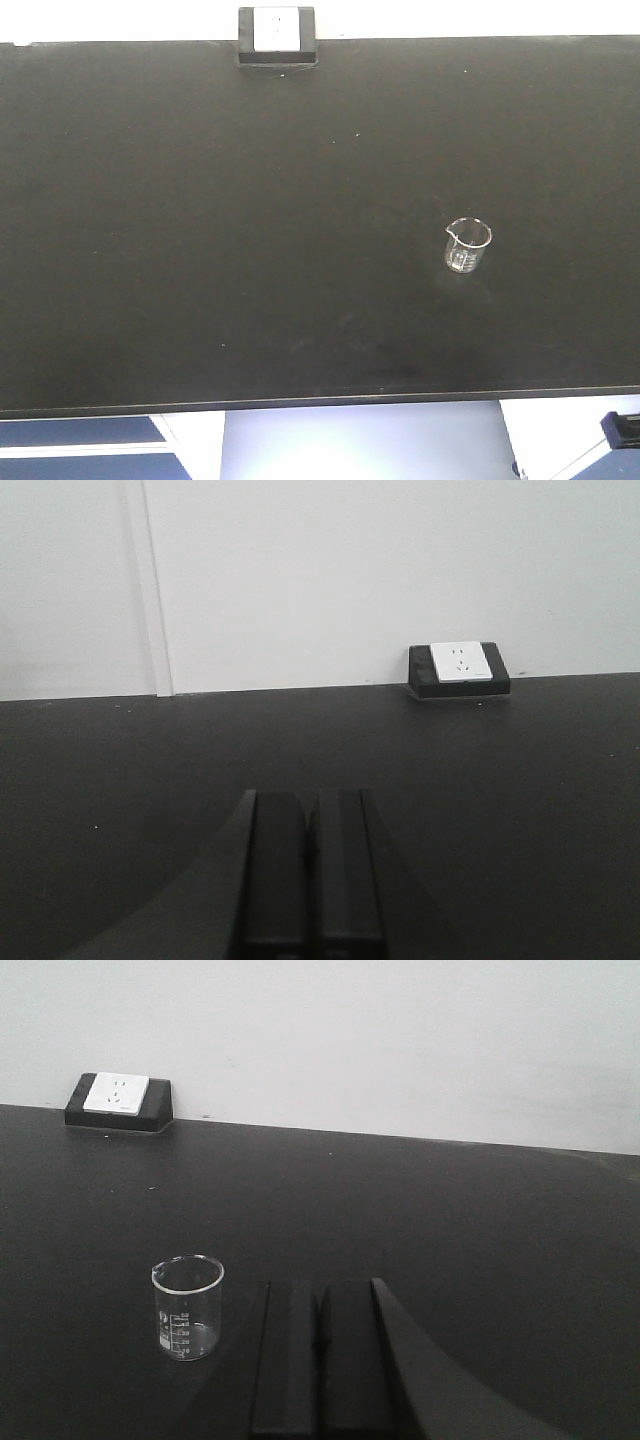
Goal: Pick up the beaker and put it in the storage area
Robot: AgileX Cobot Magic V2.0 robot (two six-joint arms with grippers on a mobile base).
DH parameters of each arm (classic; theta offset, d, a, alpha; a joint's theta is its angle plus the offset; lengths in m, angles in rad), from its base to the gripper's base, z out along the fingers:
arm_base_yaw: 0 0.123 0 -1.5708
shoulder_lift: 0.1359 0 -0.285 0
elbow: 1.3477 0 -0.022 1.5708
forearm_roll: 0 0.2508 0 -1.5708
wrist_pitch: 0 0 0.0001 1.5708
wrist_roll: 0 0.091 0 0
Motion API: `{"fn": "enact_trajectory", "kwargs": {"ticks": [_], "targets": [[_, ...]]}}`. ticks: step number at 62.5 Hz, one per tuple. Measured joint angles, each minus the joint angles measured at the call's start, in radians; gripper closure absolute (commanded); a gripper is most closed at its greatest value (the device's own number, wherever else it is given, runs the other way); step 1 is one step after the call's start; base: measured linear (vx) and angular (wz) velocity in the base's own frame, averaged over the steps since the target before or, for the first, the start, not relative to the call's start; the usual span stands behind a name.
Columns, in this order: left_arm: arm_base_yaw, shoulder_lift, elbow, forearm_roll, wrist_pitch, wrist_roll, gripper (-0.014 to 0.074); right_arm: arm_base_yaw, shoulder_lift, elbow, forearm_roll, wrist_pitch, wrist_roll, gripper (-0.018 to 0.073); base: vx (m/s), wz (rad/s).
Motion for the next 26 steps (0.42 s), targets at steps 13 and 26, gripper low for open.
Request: {"fn": "enact_trajectory", "kwargs": {"ticks": [13,26], "targets": [[0.0,0.0,0.0,0.0,0.0,0.0,0.0603,0.0,0.0,0.0,0.0,0.0,0.0,0.0564,0.0,0.0],[0.0,0.0,0.0,0.0,0.0,0.0,0.0603,0.0,0.0,0.0,0.0,0.0,0.0,0.0564,0.0,0.0]]}}
